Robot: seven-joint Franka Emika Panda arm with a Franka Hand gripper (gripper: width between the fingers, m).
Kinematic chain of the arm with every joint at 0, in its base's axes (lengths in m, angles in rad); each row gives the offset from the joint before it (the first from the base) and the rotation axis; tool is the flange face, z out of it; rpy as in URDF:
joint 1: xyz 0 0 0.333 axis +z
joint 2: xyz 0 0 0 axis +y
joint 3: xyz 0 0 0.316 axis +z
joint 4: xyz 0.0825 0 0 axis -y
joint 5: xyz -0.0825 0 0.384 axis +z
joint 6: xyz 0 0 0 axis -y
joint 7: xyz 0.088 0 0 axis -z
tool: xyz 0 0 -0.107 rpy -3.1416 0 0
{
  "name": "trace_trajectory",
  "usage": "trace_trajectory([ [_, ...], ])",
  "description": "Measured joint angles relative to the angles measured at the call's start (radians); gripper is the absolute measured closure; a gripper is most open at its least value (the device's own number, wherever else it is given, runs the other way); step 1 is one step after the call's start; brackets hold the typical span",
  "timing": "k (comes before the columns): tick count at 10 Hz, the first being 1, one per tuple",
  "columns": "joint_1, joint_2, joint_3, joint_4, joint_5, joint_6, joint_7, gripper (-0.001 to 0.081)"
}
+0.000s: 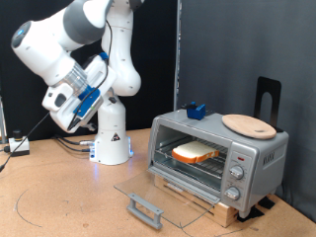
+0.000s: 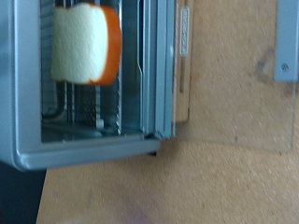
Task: Make a piece of toast with the oven
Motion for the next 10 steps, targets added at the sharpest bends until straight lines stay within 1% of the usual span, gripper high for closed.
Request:
trace_trajectory([
  [1, -0.005, 0.045, -0.001, 0.022, -0.035, 0.019, 0.013, -0.0001],
  [2, -0.007, 0.081, 0.001, 0.024, -0.063, 0.097, 0.025, -0.0001],
  [3, -0.006, 0.094, 0.007, 0.022, -0.074, 0.144, 0.031, -0.0001],
  [4, -0.006, 0.095, 0.006, 0.022, -0.071, 0.125, 0.031, -0.0001],
  [5, -0.008, 0.103, 0.002, 0.03, -0.066, 0.06, 0.079, -0.0001],
  [6, -0.011, 0.121, -0.005, 0.039, -0.028, 0.001, 0.144, -0.0001],
  [7, -0.013, 0.151, -0.012, 0.037, 0.025, -0.003, 0.191, -0.0001],
  [8, -0.013, 0.182, -0.012, 0.023, 0.067, 0.059, 0.198, -0.0001],
  [9, -0.01, 0.208, -0.01, 0.002, 0.075, 0.134, 0.194, -0.0001],
  [10, -0.005, 0.235, -0.006, -0.015, 0.056, 0.185, 0.194, -0.0001],
])
